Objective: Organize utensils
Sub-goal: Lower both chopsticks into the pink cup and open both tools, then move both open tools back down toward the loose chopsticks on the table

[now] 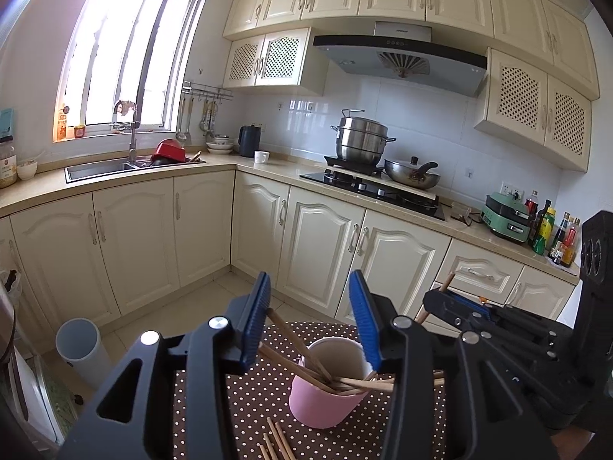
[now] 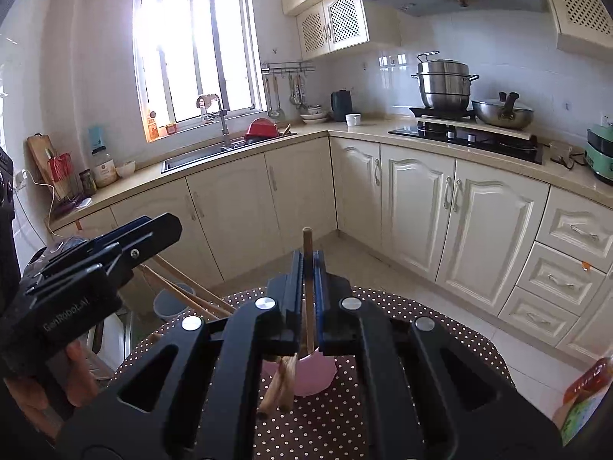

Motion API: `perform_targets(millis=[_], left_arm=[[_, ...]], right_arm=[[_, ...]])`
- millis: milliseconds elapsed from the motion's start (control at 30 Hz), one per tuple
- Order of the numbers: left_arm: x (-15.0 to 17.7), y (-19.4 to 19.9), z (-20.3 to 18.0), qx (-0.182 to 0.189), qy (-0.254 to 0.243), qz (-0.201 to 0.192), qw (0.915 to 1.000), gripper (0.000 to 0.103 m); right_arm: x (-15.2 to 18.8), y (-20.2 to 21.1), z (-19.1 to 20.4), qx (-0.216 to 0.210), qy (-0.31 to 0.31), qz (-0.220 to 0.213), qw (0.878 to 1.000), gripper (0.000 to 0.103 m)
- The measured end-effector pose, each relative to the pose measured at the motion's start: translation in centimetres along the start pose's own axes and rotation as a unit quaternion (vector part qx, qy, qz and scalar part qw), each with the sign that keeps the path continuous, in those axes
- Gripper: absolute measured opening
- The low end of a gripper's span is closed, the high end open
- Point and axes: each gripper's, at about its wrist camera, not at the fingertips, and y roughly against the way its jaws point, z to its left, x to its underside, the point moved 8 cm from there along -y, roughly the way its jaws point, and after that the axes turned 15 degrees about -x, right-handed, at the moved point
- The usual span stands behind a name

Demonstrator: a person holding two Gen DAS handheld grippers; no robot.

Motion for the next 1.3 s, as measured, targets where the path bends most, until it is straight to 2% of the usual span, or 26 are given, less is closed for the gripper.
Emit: perform_targets(millis=[367,467,567,867,1100,1300], left_arm=[[-0.4,2.2,0.9,-0.002,-0.002,-0.006,1.0000,0.048],[-0.5,3.2,1.2,-0.003,-0.004,-0.009,0.9999,0.048],[-0.6,4.3,1.6,-0.005,-0.006,-0.013,0.9999,0.055],[-0.5,8.1,2.7,-0.014,-0.016,-0.024,0.9995,0.059],[0.6,11.3,4.1,-0.022,-0.022,-0.028,0.9991,0.063],[2.7,13.3,5.0,-0.024,-0.030,-0.019,0.9991,0.064]], right_arm=[[-0.4,2.0,0.6,0.003,-0.007,-0.012,1.000,0.006],[-0.6,2.9,0.9,0.004,-0.008,-0.017,1.000,0.006],[-0.8,3.9,1.4,0.005,-0.007,-0.022,1.000,0.006],[-1.1,7.0,3.3,0.005,-0.002,-0.033,0.999,0.006],[0.1,9.4,4.8,0.006,-0.002,-0.029,1.000,0.007],[1.9,10.7,6.4,0.002,0.001,-0.019,1.000,0.007]])
